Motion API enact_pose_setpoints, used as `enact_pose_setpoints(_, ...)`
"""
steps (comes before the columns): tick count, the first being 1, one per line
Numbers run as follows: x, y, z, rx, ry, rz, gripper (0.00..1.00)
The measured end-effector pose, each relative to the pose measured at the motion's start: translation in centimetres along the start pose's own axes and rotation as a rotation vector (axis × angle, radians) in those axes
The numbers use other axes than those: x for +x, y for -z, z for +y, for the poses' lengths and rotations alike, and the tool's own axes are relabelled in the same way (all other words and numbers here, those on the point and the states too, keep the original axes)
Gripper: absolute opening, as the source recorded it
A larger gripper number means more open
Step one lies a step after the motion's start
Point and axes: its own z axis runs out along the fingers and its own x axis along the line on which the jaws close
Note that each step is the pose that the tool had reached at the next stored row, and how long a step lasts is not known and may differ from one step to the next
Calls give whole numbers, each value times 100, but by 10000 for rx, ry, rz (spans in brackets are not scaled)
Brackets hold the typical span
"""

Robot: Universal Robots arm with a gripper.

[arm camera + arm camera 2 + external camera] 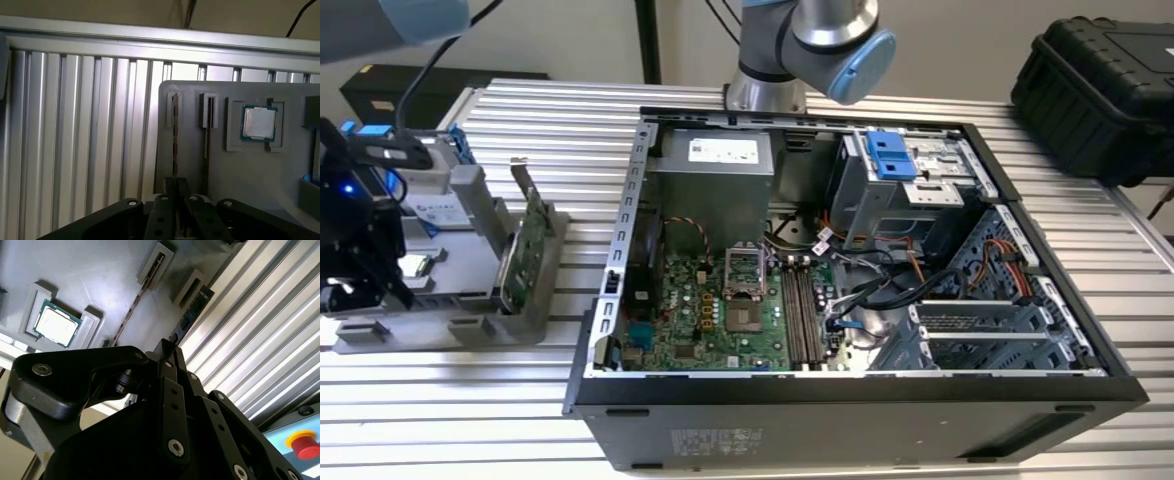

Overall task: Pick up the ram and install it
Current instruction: 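Pick up the ram and move it above insertion slot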

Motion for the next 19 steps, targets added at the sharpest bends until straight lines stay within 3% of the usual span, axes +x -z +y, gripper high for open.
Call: enact_pose_setpoints(19,1,101,0,1,0,0,0)
